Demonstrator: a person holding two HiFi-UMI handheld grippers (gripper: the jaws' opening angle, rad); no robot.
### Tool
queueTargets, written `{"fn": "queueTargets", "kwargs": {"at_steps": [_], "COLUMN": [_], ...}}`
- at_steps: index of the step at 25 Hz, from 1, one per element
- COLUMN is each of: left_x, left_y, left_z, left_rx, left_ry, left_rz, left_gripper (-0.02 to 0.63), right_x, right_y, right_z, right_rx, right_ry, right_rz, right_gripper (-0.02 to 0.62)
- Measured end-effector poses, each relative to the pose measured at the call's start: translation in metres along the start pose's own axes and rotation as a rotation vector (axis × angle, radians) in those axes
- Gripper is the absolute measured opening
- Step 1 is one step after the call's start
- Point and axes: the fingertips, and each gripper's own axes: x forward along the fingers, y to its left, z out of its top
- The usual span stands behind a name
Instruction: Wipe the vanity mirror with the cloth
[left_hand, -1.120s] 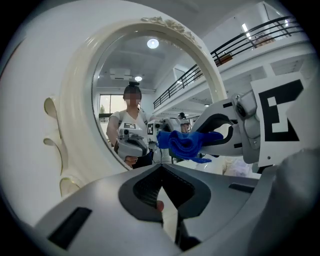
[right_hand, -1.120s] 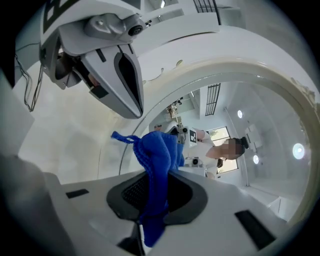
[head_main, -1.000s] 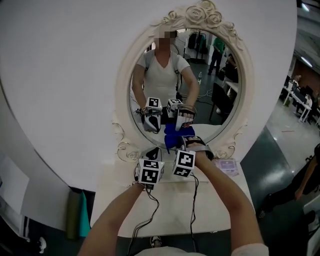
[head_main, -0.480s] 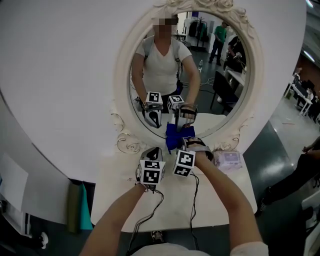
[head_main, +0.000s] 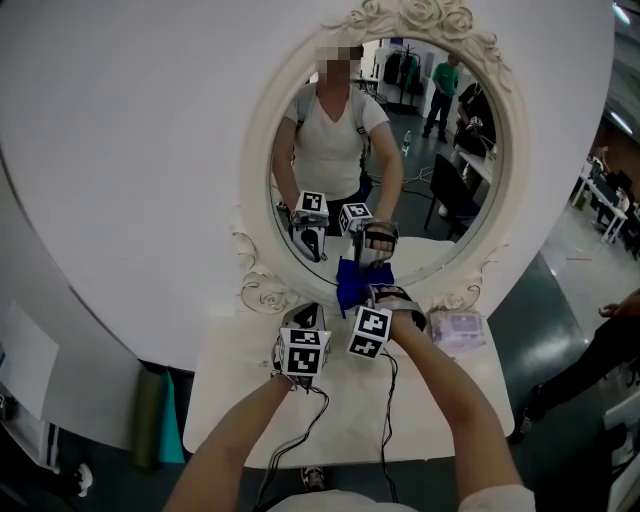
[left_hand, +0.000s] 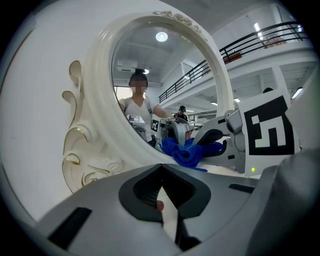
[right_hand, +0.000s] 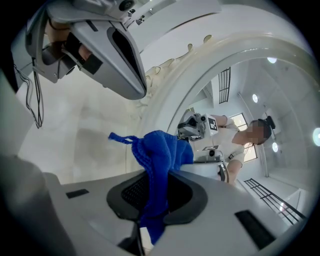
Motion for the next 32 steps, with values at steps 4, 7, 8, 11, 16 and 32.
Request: {"fn": "queueTargets", "kwargs": {"at_steps": [4, 7, 8, 11, 16, 32], "left_x": [-0.003, -0.007, -0.009, -0.017, -0.026, -0.083], "left_y": [0.000, -0.003, -0.004, -0.011, -0.031, -0.113], "left_z": [0.025, 0.059, 0.071, 0.109, 0.183, 0.430], "left_rx": [0.007, 0.012, 0.013, 0.011, 0.051, 0.275], "left_ry": [-0.043, -0.105, -0.127, -0.195, -0.292, -0.528], "left_rz": [0.011, 0.018, 0.019, 0.017, 0.003, -0.057], "left_gripper": [0.003, 0.003, 0.003, 0.003, 0.005, 0.004], "right_x": [-0.013, -0.030, -0.038, -0.065, -0.120, -0.292], "right_y": [-0.012, -0.032, -0.040, -0.068, -0.140, -0.367], "right_z": [-0.003, -0.011, -0.014, -0.025, -0.037, -0.045], "right_rx": [0.008, 0.033, 0.046, 0.062, 0.081, -0.012], "right_ry": [-0.009, -0.010, -0.011, -0.016, -0.040, -0.051], "right_rz": [-0.034, -0.064, -0.074, -0.122, -0.254, -0.676], "right_gripper": [0.066, 0.066, 0.066, 0.066, 0.066, 0.066]}}
